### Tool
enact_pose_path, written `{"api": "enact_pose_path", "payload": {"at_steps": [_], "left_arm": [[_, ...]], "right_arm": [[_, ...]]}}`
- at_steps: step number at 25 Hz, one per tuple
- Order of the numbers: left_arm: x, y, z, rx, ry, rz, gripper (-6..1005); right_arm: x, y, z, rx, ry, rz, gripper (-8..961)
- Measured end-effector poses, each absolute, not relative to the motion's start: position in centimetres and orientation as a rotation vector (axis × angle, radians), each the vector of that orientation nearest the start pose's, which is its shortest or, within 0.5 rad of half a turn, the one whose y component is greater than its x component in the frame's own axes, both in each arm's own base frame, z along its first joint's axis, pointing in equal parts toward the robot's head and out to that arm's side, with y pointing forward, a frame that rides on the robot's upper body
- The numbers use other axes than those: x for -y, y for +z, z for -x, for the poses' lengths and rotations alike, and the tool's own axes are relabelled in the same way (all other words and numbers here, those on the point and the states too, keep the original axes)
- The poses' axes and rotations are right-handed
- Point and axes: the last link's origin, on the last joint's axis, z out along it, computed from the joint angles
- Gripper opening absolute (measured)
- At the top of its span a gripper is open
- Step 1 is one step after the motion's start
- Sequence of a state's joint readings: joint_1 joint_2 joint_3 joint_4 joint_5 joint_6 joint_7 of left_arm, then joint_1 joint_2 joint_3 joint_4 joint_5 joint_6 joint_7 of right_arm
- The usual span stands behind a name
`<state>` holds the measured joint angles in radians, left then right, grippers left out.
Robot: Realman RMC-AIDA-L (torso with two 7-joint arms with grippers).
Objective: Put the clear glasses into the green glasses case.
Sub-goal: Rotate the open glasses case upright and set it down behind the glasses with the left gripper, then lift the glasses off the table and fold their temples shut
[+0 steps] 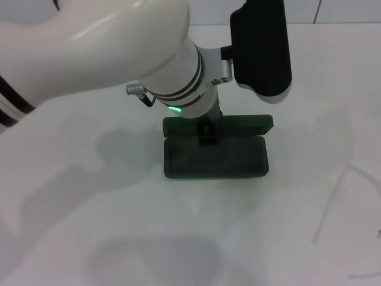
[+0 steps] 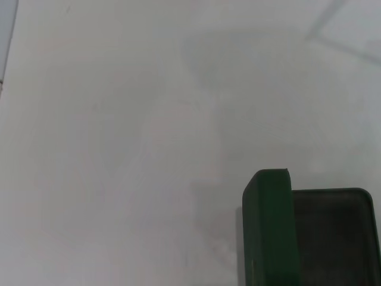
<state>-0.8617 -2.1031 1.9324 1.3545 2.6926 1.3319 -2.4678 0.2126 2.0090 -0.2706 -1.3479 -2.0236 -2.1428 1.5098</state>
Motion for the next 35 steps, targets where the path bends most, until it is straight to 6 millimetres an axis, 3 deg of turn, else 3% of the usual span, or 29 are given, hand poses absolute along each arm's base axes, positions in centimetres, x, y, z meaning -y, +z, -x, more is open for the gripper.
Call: {"api": "enact_pose_path", "payload": {"at_steps": [18, 23, 29, 35], "left_arm": [[-34.1, -9.8, 7.0, -0.229, 0.752, 2.701, 209], [-34.0, -9.8, 6.9, -0.22, 0.744, 2.702, 392], [-33.6, -9.4, 5.7, -0.245, 0.697, 2.707, 495], [-32.9, -7.7, 2.9, -0.273, 0.586, 2.699, 500]], "right_arm": [[-20.2, 17.0, -30.9, -0.488, 0.524, 2.539, 99], [-20.1, 17.1, -31.1, -0.482, 0.534, 2.529, 98], [-20.0, 16.9, -31.2, -0.488, 0.545, 2.53, 98], [-20.3, 16.9, -31.2, -0.477, 0.564, 2.52, 99]]}}
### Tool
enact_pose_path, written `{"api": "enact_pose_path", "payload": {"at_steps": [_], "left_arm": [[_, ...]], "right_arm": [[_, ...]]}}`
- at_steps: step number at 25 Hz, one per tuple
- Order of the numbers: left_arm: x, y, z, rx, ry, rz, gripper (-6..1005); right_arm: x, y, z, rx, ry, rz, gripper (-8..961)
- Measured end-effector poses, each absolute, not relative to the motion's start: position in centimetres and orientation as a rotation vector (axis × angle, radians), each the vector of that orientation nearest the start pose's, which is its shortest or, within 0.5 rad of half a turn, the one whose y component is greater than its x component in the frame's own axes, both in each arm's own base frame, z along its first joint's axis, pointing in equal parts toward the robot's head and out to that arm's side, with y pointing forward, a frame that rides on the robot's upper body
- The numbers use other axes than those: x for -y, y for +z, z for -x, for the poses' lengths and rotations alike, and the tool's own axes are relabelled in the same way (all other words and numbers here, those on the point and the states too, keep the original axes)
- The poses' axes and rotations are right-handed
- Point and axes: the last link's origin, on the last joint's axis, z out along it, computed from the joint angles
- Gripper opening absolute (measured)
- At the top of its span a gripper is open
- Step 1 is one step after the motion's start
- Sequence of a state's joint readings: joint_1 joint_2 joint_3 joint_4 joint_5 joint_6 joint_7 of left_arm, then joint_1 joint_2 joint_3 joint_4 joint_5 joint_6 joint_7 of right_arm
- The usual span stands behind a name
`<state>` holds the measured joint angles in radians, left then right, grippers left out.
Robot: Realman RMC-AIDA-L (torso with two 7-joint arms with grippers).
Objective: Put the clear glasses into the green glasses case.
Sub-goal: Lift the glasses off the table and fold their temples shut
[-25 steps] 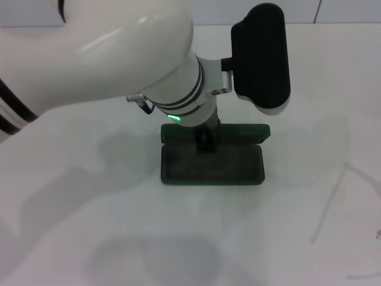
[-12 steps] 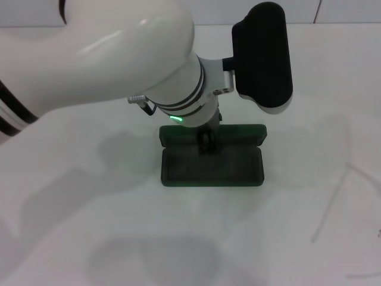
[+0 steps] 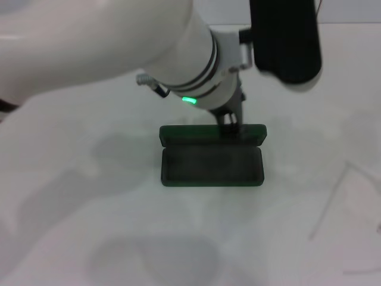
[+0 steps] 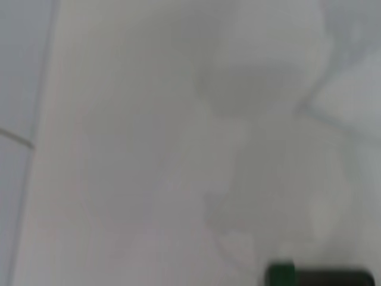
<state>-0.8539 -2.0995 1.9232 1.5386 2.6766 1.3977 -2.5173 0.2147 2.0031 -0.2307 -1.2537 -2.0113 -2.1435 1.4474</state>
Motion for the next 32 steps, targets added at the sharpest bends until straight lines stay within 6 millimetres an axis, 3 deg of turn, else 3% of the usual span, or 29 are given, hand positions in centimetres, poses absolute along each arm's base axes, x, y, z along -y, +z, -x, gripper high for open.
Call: {"api": "enact_pose_path", "payload": {"at_steps": [5, 9, 12, 13, 14, 18, 23, 32], "left_arm": [[-32.1, -4.9, -0.3, -0.204, 0.291, 2.743, 494], [-32.1, -0.8, -1.4, -0.071, -0.074, 2.803, 489], [-32.3, 2.3, -1.0, -0.007, -0.36, 2.832, 431], [-32.3, 2.3, -1.0, -0.007, -0.36, 2.832, 403], [-32.1, 4.5, 0.0, 0.025, -0.564, 2.821, 374], [-30.8, 7.4, 2.5, -0.001, -0.837, 2.768, 183], [-28.9, 8.3, 4.8, -0.02, -0.979, 2.768, 31], [-28.1, 7.6, 7.1, 0.017, -1.153, 2.831, 31]], "right_arm": [[-21.1, 17.6, -31.7, -0.481, 0.648, 2.401, 98], [-22.3, 17.2, -31.6, -0.477, 0.78, 2.335, 98], [-23.2, 16.6, -31.2, -0.453, 0.848, 2.327, 98], [-23.7, 16.3, -30.9, -0.441, 0.873, 2.332, 98], [-24.1, 15.9, -30.7, -0.433, 0.896, 2.339, 98], [-26.2, 13.7, -29.4, -0.4, 1.038, 2.376, 99], [-28.8, 10.5, -27.1, -0.35, 1.176, 2.46, 99], [-31.9, 4.1, -22.5, -0.29, 1.288, 2.649, 98]]}}
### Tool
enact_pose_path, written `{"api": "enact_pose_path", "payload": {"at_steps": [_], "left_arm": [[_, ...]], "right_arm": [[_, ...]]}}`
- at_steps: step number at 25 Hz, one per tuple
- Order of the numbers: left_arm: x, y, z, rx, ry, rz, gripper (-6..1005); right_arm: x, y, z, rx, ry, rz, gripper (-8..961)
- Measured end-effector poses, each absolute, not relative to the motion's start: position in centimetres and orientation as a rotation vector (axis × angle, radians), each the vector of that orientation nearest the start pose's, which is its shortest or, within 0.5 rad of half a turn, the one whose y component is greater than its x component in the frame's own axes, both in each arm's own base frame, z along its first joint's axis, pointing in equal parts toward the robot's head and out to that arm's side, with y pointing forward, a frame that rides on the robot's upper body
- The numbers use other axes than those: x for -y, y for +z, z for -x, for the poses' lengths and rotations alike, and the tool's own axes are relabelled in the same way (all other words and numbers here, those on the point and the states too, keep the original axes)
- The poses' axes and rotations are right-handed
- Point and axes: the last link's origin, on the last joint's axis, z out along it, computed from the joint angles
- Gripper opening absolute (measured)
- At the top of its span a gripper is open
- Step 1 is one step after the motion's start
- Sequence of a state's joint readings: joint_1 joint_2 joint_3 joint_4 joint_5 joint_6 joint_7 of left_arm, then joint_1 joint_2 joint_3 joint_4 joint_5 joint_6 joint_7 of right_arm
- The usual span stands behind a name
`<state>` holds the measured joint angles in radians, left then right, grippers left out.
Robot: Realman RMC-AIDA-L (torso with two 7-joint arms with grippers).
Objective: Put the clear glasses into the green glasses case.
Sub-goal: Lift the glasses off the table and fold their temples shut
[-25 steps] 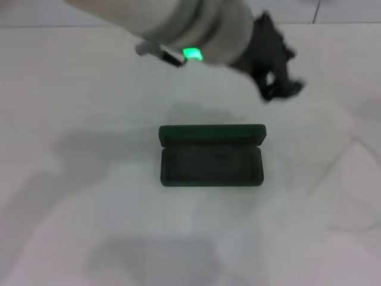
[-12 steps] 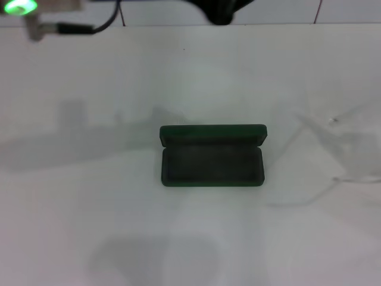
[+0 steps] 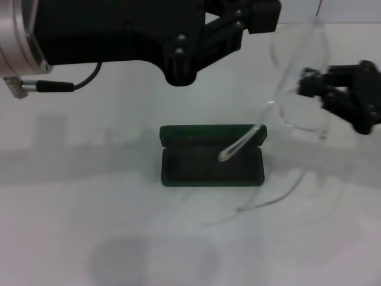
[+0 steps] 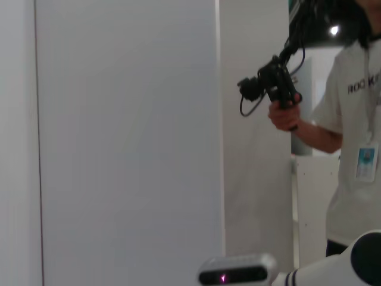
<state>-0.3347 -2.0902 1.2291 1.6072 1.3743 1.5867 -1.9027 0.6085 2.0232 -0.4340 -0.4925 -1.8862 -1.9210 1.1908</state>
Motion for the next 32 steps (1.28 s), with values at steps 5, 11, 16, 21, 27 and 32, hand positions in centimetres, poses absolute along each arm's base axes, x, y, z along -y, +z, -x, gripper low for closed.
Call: {"api": "enact_pose_path", "payload": {"at_steps": [5, 11, 16, 21, 27, 32], "left_arm": [[-28.4, 7.1, 7.8, 0.039, -1.175, 2.833, 30], [-29.0, 6.4, 8.9, 0.104, -1.191, 2.838, 30], [-29.2, 6.1, 9.5, 0.13, -1.196, 2.835, 30], [-29.3, 5.9, 9.7, 0.131, -1.192, 2.835, 30], [-29.7, 5.5, 10.2, 0.156, -1.196, 2.834, 29], [-30.1, 5.1, 10.6, 0.166, -1.21, 2.828, 29]], "right_arm": [[-32.5, 2.5, -20.4, -0.232, 1.349, 2.698, 98], [-33.0, 1.7, -18.7, -0.173, 1.388, 2.719, 97], [-33.2, 1.4, -17.8, -0.139, 1.413, 2.718, 97], [-33.4, 1.5, -17.3, -0.115, 1.423, 2.718, 96], [-33.4, 1.5, -17.2, -0.112, 1.425, 2.718, 96], [-33.4, 1.5, -17.2, -0.112, 1.425, 2.718, 96]]}}
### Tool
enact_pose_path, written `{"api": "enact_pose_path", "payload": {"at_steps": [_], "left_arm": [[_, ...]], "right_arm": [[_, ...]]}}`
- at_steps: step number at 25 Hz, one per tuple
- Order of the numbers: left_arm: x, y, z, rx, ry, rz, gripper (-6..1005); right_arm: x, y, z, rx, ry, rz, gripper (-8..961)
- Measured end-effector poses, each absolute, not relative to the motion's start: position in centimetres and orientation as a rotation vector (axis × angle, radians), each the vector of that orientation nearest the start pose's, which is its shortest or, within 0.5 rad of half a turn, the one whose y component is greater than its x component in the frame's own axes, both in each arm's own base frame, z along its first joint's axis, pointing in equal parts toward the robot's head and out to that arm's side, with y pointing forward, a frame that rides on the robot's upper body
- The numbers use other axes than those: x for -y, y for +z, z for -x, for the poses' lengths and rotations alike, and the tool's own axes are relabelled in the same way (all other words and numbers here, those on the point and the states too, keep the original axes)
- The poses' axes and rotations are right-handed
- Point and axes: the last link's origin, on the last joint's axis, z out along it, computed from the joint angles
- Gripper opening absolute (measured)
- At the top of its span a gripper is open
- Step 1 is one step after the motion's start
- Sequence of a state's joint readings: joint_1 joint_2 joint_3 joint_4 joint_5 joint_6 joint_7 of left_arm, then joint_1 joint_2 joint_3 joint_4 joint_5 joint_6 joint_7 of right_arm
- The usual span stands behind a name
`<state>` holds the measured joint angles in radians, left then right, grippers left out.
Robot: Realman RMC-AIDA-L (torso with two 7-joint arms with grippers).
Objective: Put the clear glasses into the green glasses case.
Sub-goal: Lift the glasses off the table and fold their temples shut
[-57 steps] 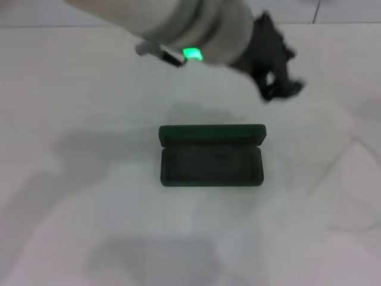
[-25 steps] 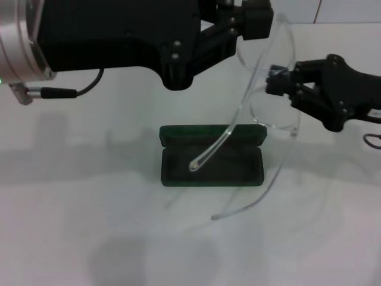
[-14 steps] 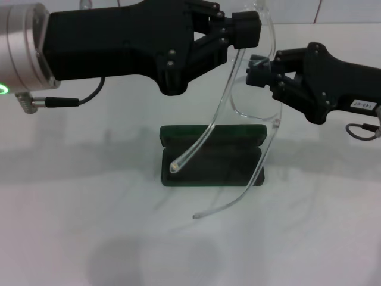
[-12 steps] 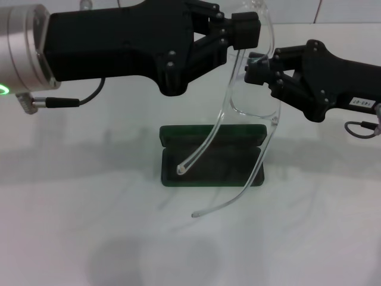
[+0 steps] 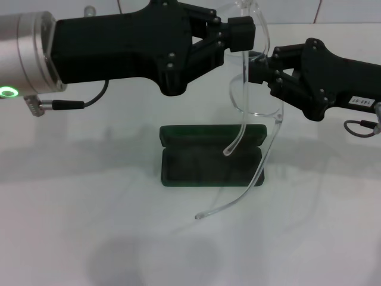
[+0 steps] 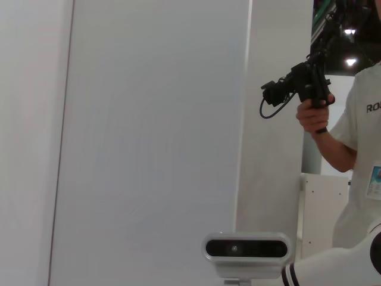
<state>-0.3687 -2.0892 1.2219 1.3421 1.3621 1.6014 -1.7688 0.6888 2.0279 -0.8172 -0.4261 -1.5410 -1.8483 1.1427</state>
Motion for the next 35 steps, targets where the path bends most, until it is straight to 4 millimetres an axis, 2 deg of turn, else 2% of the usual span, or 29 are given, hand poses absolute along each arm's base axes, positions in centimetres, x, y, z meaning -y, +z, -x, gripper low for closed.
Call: {"api": "enact_pose_path", "payload": {"at_steps": [26, 35], "left_arm": [[-30.7, 4.6, 11.6, 0.159, -1.275, 2.777, 28], [-29.8, 6.0, 11.3, 0.107, -1.401, 2.753, 27]], "right_arm": [[-33.6, 1.5, -16.8, -0.096, 1.445, 2.707, 94], [-33.4, 1.5, -17.2, -0.108, 1.44, 2.701, 93]]}}
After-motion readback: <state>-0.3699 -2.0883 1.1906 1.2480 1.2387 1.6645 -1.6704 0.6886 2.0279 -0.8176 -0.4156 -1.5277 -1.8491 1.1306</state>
